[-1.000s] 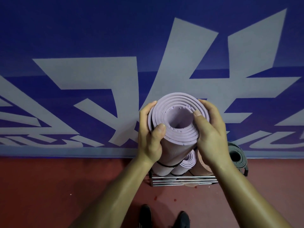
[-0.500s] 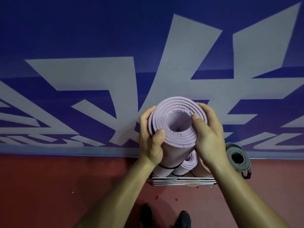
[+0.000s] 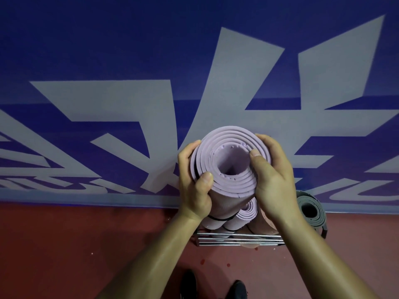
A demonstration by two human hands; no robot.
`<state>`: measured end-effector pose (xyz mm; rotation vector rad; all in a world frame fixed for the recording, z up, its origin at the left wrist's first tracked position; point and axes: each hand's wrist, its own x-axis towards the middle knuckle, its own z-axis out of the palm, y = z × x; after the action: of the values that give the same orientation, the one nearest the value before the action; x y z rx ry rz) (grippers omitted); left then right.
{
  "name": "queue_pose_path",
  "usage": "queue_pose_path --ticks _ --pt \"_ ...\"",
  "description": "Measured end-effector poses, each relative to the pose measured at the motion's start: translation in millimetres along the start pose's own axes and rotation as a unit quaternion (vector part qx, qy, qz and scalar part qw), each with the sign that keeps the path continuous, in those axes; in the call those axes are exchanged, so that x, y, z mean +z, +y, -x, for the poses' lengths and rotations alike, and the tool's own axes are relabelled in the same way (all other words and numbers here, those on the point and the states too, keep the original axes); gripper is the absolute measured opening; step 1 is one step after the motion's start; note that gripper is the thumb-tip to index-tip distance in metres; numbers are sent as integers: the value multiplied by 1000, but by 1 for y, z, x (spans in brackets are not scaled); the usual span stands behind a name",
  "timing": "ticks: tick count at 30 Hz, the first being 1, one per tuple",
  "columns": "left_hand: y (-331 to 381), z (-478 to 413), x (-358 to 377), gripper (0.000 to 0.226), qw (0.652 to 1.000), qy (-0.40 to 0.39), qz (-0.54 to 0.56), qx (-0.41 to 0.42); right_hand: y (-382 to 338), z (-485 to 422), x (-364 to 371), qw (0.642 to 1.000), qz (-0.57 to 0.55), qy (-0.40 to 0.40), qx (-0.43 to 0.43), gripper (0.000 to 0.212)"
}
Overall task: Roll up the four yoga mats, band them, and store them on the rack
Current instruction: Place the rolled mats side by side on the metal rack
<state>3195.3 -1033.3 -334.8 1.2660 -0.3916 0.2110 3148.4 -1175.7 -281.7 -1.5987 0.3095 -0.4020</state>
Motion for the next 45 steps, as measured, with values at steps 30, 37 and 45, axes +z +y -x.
queue_pose_path --ticks 30,37,45 --pt "-16 45 -31 75 974 -89 -207 -32 69 55 -9 998 21 -33 -49 117" --pt "-26 41 -60 81 926 -195 -307 -96 85 70 11 996 55 62 -30 121" --pt "-66 28 -115 69 887 -367 -263 -100 115 93 55 984 36 173 -36 115"
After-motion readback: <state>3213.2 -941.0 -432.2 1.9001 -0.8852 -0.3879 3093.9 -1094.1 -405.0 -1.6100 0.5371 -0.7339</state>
